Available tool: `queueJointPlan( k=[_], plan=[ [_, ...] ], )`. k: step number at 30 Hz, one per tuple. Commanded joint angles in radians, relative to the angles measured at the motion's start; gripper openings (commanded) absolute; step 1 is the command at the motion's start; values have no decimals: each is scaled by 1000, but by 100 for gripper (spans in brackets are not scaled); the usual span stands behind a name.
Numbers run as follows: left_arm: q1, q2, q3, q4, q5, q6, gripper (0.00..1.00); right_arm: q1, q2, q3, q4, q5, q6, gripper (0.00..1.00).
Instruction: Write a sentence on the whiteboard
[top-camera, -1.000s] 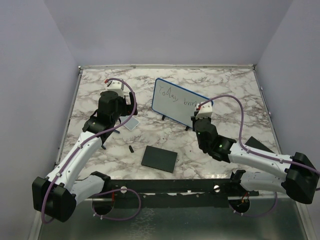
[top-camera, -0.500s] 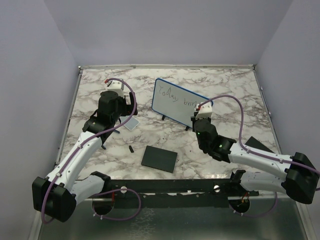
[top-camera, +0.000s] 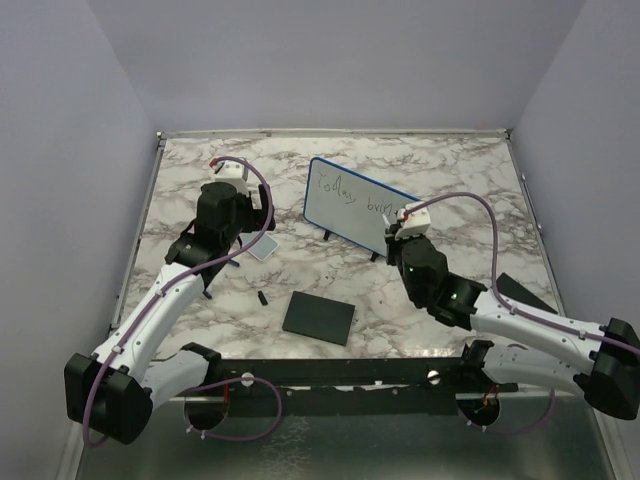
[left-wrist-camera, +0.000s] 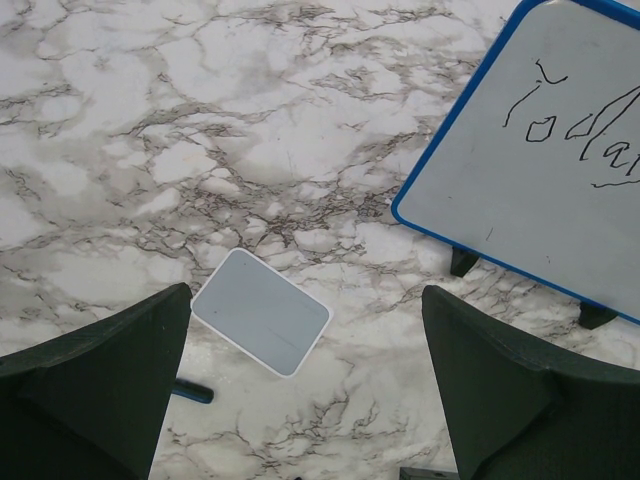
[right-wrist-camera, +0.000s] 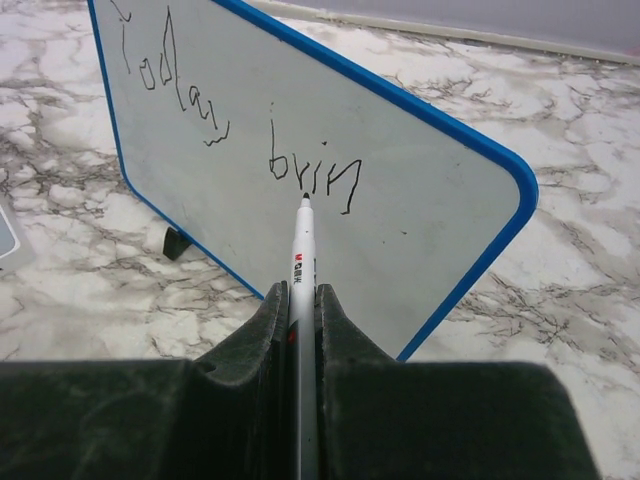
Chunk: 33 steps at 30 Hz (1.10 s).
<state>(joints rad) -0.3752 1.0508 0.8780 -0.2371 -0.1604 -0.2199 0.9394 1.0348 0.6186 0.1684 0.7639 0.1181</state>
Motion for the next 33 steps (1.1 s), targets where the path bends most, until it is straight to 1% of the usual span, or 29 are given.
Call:
queueJointPlan(
  k=[1,9,15,20,33],
  plan=[
    [-3,-21,-12,18,13,-3,99,18,-41,-13,-62,-16,-7,1],
    [-2,-17,-13,19,18,-3,99,22,-122,-38,-124,44,36,0],
    [-2,-17,-13,20,18,-4,99,22,-112,-39,-137,82,50,0],
    [-2,-14,-13,19,18,-3,99,22,-102,-46,-126,127,61,0],
    [-3,-6,-13,20,19,-4,99,22,-56,-56,-28,184,9,0]
  ],
)
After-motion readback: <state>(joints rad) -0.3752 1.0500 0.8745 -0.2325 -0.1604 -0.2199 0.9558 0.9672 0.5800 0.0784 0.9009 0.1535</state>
